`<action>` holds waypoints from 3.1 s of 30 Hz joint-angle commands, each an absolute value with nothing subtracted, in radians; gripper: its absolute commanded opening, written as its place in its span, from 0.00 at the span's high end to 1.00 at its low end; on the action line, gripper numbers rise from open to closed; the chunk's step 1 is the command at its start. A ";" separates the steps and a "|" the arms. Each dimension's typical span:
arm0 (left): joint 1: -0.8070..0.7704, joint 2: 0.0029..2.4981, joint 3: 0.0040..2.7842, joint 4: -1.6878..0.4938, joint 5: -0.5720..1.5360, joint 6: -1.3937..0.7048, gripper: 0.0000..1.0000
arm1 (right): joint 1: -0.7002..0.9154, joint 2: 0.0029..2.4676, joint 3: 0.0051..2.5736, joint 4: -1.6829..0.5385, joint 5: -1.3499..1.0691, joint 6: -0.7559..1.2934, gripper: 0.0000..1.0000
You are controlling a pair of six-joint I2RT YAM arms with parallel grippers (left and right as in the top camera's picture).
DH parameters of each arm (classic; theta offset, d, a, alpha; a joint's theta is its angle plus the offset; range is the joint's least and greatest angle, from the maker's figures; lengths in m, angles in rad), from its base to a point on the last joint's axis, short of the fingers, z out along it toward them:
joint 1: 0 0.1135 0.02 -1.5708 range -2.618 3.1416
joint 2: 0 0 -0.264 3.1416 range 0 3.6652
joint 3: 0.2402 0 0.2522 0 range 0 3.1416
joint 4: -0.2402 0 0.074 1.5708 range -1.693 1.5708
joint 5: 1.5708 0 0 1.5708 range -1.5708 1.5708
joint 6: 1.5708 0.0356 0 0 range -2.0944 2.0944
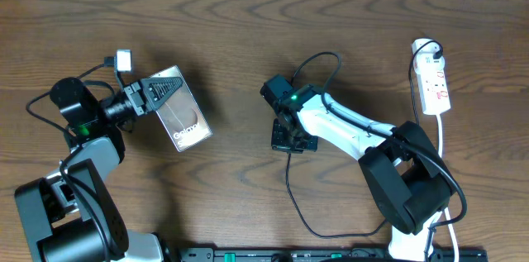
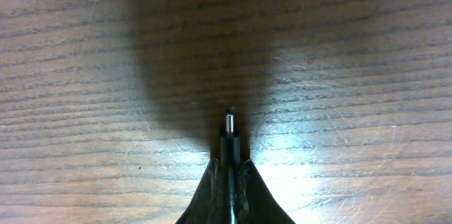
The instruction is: Plug charger to phone and switch on socket
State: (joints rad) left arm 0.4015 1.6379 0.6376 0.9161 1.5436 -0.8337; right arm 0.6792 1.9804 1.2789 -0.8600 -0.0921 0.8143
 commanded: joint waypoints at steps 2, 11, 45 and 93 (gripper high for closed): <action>0.405 1.620 0.656 0.920 1.571 -0.832 0.92 | 0.665 1.983 1.266 -0.852 -0.141 0.782 0.99; 0.405 1.620 0.656 0.920 1.571 -0.832 0.92 | 0.564 1.982 1.320 -0.855 -0.289 0.623 0.99; 0.405 1.620 0.656 0.920 1.571 -0.831 0.93 | 0.514 1.982 1.425 -0.689 -1.366 -0.538 0.99; 0.405 1.620 0.656 0.921 1.571 -0.831 0.92 | 0.580 1.982 1.406 -1.085 -0.200 0.632 0.99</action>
State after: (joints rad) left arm 0.4015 1.6382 0.6376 0.9161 1.5436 -0.8333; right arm 0.5716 1.9816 1.4044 -1.0599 -0.2886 0.5507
